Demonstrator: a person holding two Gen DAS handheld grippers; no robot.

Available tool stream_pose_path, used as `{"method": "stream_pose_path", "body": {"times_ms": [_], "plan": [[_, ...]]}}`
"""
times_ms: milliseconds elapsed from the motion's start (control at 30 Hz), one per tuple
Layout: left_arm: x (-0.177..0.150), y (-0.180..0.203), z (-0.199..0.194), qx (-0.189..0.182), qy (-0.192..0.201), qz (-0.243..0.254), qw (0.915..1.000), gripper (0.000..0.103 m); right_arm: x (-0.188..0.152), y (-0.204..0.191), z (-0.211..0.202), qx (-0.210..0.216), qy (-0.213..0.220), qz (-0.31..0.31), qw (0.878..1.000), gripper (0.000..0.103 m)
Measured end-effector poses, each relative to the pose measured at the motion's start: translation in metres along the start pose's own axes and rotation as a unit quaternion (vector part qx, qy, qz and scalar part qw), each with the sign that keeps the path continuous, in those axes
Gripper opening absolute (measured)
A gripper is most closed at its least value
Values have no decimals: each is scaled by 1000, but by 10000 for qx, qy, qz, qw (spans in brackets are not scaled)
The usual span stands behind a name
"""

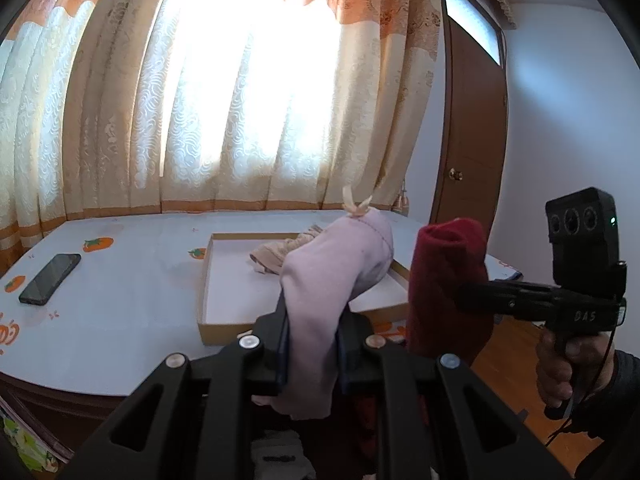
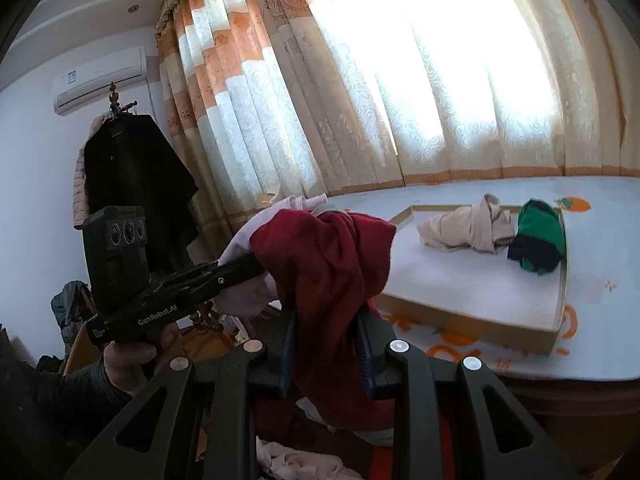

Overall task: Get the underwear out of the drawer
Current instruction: 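Carry the pink and red garments over the tray and lower them inside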

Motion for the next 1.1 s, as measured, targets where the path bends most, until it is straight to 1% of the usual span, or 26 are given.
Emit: {"method": "stream_pose_path", "body": {"times_ms": [200, 333, 433, 533, 800, 1100], "plan": [[16, -12, 7, 103, -29, -165, 9998, 16, 20, -1, 5, -12, -1, -34, 10000, 28], [25, -25, 15, 84, -55, -368, 9993, 16, 30, -3, 11, -15, -26, -59, 10000, 28], [32, -33, 18, 147, -43, -389, 9991, 16, 40, -3, 15, -12, -26, -60, 10000, 28], [40, -40, 24, 123, -37, -482, 9988, 16, 49, 0, 21, -43, -43, -29, 10000, 28], [56, -57, 38, 291, -70, -600, 9978, 16, 73, 6, 39, -53, -64, 99, 9999, 28], [69, -72, 56, 373, -134, -712, 9967, 16, 89, 7, 63, -63, -147, 177, 9997, 28]]}}
Point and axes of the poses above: each gripper's, at about its wrist camera, not at the fingertips, and z roughly the way its jaws point, y to its right, x to its top, the point moved 2 cm from there along z, roughly the way its jaws point, and after that the axes turned 13 degrees about -x, right-handed, at the moved point
